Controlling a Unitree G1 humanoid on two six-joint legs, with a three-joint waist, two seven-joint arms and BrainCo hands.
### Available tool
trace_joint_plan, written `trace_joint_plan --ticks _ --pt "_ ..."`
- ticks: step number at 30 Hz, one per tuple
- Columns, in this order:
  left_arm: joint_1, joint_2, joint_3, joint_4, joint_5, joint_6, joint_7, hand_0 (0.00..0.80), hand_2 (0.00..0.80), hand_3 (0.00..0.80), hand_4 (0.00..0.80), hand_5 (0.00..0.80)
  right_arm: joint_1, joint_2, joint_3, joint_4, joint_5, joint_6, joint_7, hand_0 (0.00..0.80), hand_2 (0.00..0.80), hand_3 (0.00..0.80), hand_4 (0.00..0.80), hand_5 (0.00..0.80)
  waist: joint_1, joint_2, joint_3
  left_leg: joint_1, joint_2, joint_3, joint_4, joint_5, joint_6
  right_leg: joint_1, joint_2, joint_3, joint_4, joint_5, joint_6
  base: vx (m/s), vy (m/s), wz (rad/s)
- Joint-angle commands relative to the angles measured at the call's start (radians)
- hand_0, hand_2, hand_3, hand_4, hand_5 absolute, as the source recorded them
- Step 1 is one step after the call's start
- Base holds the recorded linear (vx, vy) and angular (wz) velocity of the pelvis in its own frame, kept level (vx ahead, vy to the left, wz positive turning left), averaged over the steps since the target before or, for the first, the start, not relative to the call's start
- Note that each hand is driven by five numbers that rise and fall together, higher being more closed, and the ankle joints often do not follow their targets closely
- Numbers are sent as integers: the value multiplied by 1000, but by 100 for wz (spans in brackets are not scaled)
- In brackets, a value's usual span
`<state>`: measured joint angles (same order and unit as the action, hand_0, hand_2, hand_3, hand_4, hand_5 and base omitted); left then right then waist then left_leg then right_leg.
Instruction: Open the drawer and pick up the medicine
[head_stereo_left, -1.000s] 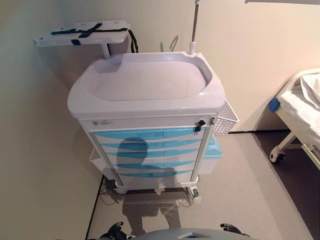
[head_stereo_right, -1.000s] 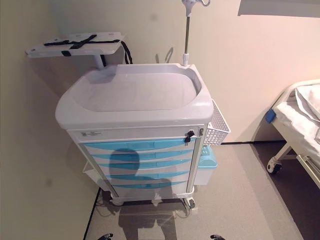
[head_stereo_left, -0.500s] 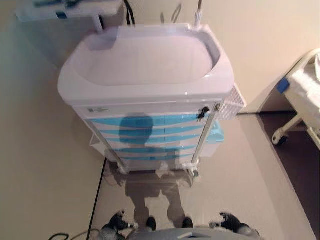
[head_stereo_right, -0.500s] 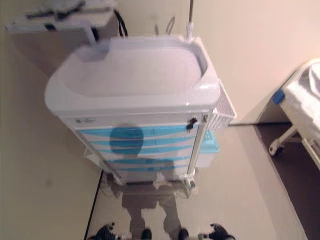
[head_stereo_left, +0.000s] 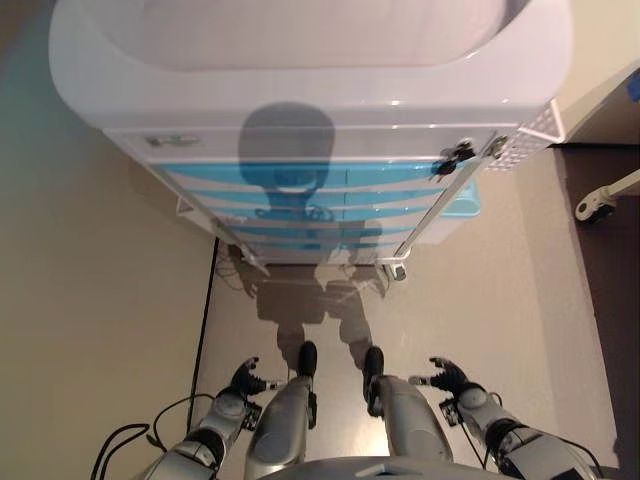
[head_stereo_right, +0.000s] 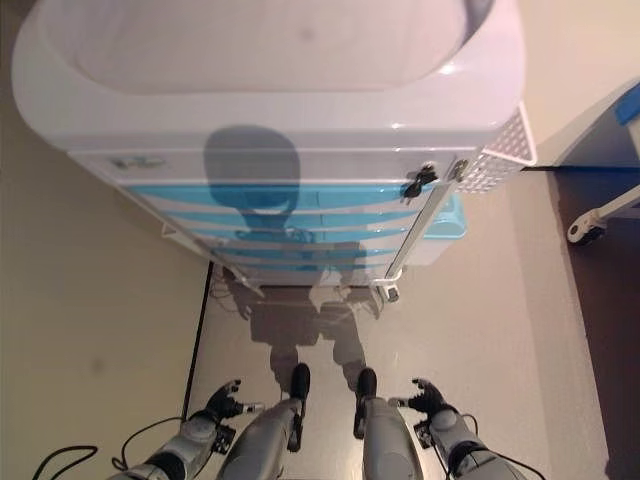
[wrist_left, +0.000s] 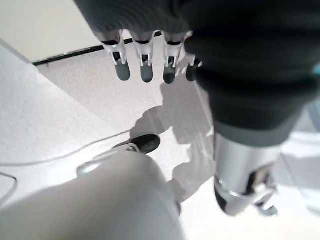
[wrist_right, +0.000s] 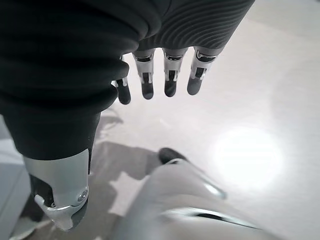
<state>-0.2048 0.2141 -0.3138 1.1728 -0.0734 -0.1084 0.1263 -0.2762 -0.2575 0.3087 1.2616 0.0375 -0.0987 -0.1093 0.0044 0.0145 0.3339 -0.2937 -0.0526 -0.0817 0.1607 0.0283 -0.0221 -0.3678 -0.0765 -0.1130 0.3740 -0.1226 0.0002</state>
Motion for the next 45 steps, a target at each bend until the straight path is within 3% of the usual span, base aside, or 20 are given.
trace_joint_plan --ticks 1,7,12,23,27,29,30,33,34,36,43,45 --pt "23 -7 17 -75 -98 -41 36 0 0 0 0 0 18 -31 29 -65 51 -38 -38 0 0 0 0 0 6 -22 -21 -91 -59 54 135 -74 69 -48 -28 52 -12 95 62 -74 4 1" --pt "17 -5 45 -200 -237 -61 37 0 0 0 0 0 2 -59 26 -80 38 -34 -58 0 0 0 0 0 -5 -21 -12 -222 -61 61 266 -110 77 -169 -27 72 118 57 44 -71 -4 2" --pt "0 6 25 -271 -249 -61 37 0 0 0 0 0 14 -71 19 -96 49 -38 -59 0 0 0 0 0 -20 -33 -11 -325 -56 74 381 -152 86 -265 -19 89 213 24 33 -42 -8 -8" --pt "-51 17 16 -387 -299 -68 59 0 0 0 0 0 19 -76 15 -89 47 -33 -67 0 0 0 0 0 -38 -44 -17 -414 -44 84 484 -203 91 -359 -14 98 308 -18 27 -2 -4 -4" --pt "-48 19 28 -510 -409 -93 33 0 0 0 0 0 23 -84 9 -83 41 -31 -62 0 0 0 0 0 -38 -39 -23 -429 -46 88 485 -208 95 -378 -11 100 308 -15 29 3 2 -1" --pt "-53 -5 43 -630 -593 -105 -20 0 0 0 0 0 23 -88 8 -86 35 -27 -58 0 0 0 0 0 -40 -38 -28 -442 -47 89 484 -208 95 -393 -13 99 304 -11 30 0 0 0" --pt "-53 -5 43 -630 -593 -105 -20 0 0 0 0 0 23 -88 8 -86 35 -27 -58 0 0 0 0 0 -40 -38 -28 -443 -47 89 484 -208 95 -393 -12 99 304 -11 30 0 0 0" --pt "-122 -87 81 -679 -926 -112 -100 0 0 0 0 0 22 -87 14 -91 32 -22 -42 0 0 0 0 0 -51 -45 -41 -457 -43 96 484 -212 96 -417 -5 109 301 -5 31 5 9 -3" --pt "-123 -87 81 -679 -927 -112 -101 0 0 0 0 0 22 -87 14 -91 32 -22 -42 0 0 0 0 0 -51 -45 -42 -458 -43 96 485 -212 96 -417 -5 109 301 -5 31 -1 6 -9" --pt "-197 -126 80 -714 -1082 -120 -133 0 0 0 0 0 19 -86 22 -103 24 -16 -34 0 0 0 0 0 -62 -52 -53 -467 -38 100 482 -214 94 -432 0 114 296 0 33 5 12 -10" --pt "-298 -137 82 -782 -1235 -147 -162 0 0 0 0 0 23 -84 35 -114 12 -16 -12 0 0 0 0 0 -79 -68 -62 -473 -26 106 467 -209 91 -443 7 118 273 21 42 18 6 -13" --pt "-340 -149 83 -766 -1278 -162 -152 0 0 0 0 0 29 -83 50 -108 -4 -14 -5 0 0 0 0 0 -85 -76 -63 -464 -21 101 477 -241 88 -433 14 119 280 -3 52 46 -10 -5"
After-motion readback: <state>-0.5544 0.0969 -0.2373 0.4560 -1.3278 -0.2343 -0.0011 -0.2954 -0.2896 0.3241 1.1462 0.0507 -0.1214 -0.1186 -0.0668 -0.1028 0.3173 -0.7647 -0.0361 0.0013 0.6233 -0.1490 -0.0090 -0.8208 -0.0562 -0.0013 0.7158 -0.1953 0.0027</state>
